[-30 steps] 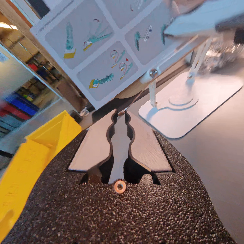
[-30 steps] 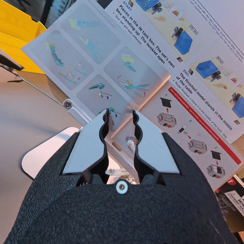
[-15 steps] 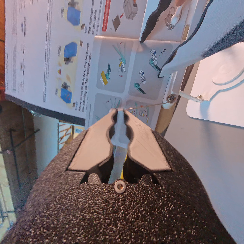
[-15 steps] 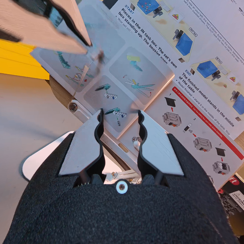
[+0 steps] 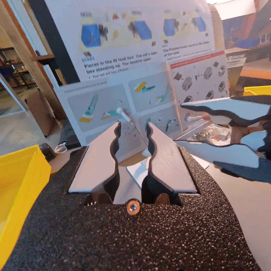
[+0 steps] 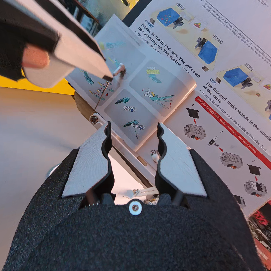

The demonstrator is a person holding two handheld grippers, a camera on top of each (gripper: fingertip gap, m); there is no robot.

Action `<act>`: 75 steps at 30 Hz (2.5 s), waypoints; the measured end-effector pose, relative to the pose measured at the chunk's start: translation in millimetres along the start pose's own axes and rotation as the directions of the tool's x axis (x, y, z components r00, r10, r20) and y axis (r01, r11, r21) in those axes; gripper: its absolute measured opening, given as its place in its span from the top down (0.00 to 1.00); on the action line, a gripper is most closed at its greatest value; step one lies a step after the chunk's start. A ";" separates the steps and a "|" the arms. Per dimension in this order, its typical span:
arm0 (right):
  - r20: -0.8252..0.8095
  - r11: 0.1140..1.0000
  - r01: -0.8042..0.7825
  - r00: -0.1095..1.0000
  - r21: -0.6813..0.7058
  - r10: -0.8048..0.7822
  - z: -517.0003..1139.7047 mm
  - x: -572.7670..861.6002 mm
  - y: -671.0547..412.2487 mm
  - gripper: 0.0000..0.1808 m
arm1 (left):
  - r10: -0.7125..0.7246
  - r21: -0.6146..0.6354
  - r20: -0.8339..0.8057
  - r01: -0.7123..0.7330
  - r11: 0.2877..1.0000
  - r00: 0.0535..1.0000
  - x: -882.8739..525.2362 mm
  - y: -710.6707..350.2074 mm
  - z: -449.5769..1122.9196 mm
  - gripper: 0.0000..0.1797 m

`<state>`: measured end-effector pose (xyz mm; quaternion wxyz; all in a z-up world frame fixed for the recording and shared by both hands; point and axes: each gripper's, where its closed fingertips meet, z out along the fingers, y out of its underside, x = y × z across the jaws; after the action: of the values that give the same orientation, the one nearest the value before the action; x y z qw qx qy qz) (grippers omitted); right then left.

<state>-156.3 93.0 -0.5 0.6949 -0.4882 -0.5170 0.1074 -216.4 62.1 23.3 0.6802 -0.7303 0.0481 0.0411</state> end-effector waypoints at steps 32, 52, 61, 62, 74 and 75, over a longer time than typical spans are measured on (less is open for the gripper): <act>0.019 0.845 -0.485 0.869 0.224 0.494 -83.7 123.5 21.5 0.70 | -0.079 0.247 0.021 0.072 0.966 0.997 24.7 30.6 -23.1 0.53; 0.071 0.908 -0.399 0.917 0.128 0.393 -62.8 82.4 41.7 0.68 | -0.049 0.239 -0.004 0.049 0.970 0.999 25.4 40.6 -22.0 0.69; 0.101 0.893 -0.435 0.900 0.113 0.425 -62.8 82.0 45.6 0.70 | -0.026 0.300 0.006 0.023 0.954 1.000 26.0 35.5 -23.9 0.72; 0.102 0.894 -0.433 0.900 0.112 0.423 -62.8 81.5 45.5 0.70 | -0.019 0.305 0.009 0.016 0.952 1.000 26.2 34.9 -24.2 0.73; 0.063 0.900 -0.414 0.910 0.138 0.409 -64.3 83.2 45.8 0.71 | -0.084 0.248 -0.061 0.097 0.964 0.995 30.3 37.5 -27.1 0.88; 0.056 0.899 -0.415 0.910 0.144 0.411 -64.9 84.7 45.4 0.71 | -0.084 0.247 -0.064 0.097 0.964 0.994 30.4 37.6 -27.3 0.88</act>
<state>-49.2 134.2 16.3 0.6854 -0.5304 -0.4005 0.2975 -191.1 31.7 -15.8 0.7665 -0.6410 0.0376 -0.0158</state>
